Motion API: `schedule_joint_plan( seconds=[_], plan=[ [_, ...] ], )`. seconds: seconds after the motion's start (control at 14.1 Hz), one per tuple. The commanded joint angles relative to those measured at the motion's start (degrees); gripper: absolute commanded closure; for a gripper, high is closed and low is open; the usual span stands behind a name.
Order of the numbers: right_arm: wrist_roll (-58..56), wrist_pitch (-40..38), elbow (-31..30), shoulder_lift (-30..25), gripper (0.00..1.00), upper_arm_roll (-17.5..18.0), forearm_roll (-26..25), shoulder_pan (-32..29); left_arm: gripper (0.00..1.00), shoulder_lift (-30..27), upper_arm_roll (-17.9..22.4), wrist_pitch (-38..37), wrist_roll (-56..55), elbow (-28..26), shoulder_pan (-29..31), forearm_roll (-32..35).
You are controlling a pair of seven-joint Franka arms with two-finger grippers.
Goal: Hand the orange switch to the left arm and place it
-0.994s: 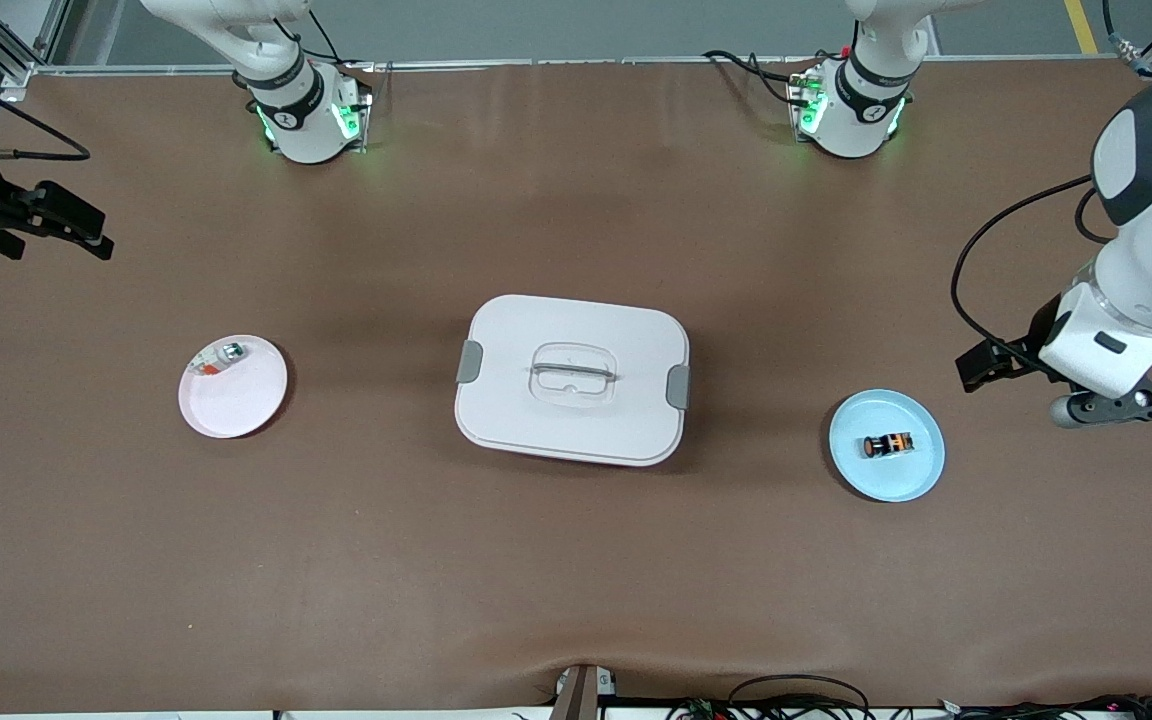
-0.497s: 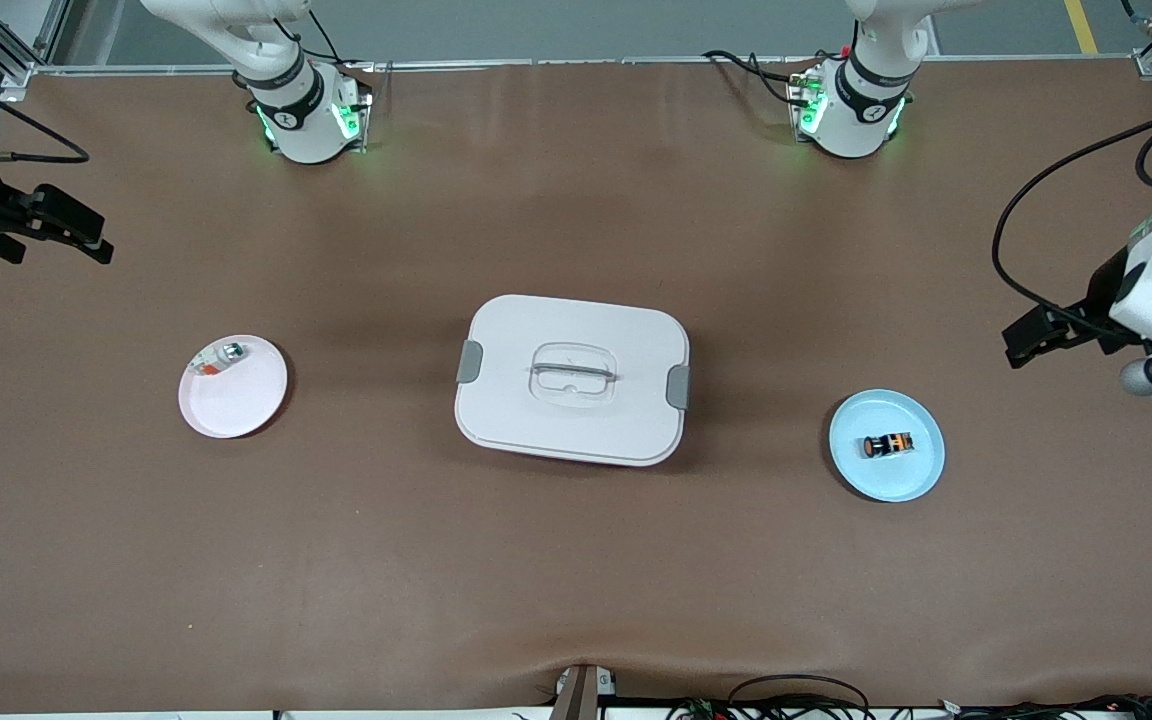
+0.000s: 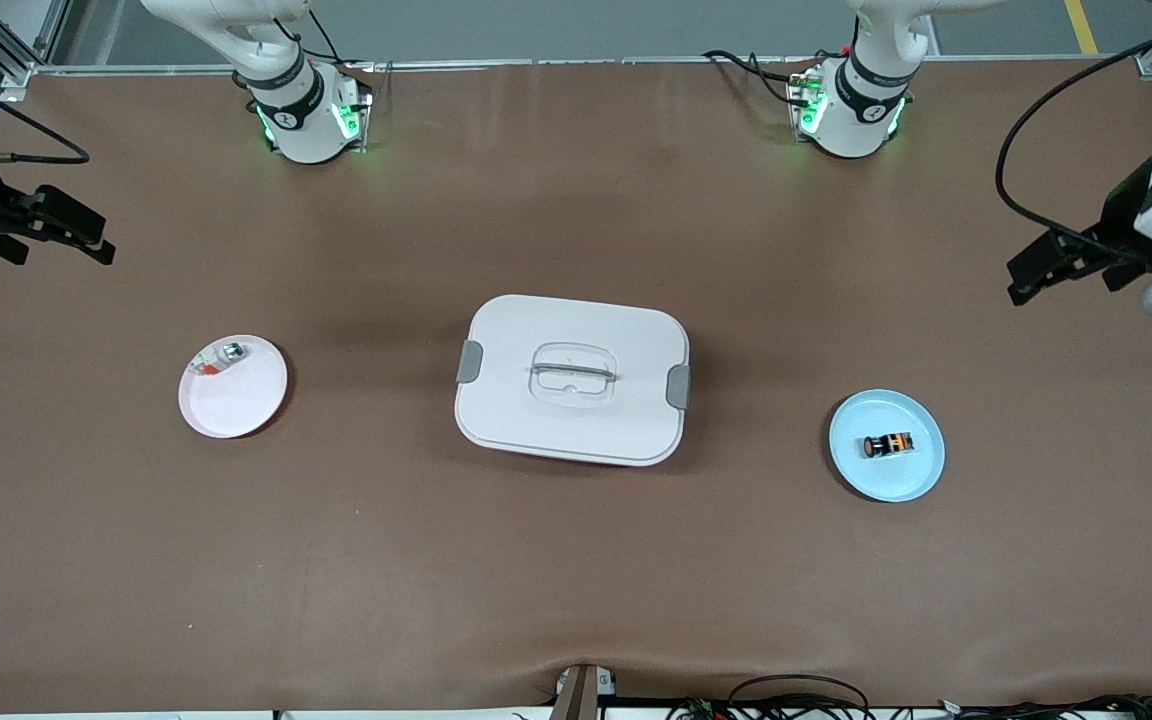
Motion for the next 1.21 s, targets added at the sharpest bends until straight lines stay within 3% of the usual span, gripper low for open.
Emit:
schedule_joint_plan(
  seconds=[0.0, 0.71, 1.14],
  plan=[
    [0.32, 1.17, -1.71, -1.70, 0.00, -0.11, 1.05, -0.47, 0.00, -1.91, 0.94, -2.39, 1.83, -0.64, -0.55, -1.16],
    [0.23, 0.73, -2.06, -1.70, 0.00, -0.20, 0.88, -1.61, 0.00, -9.82, 1.02, -0.72, 6.04, -10.82, 0.94, -3.18],
    [0.32, 0.47, -2.50, -1.79, 0.00, -0.11, 0.88, -1.61, 0.00, -9.56, 1.02, -2.92, 6.22, -8.64, 2.18, -4.24]
  ],
)
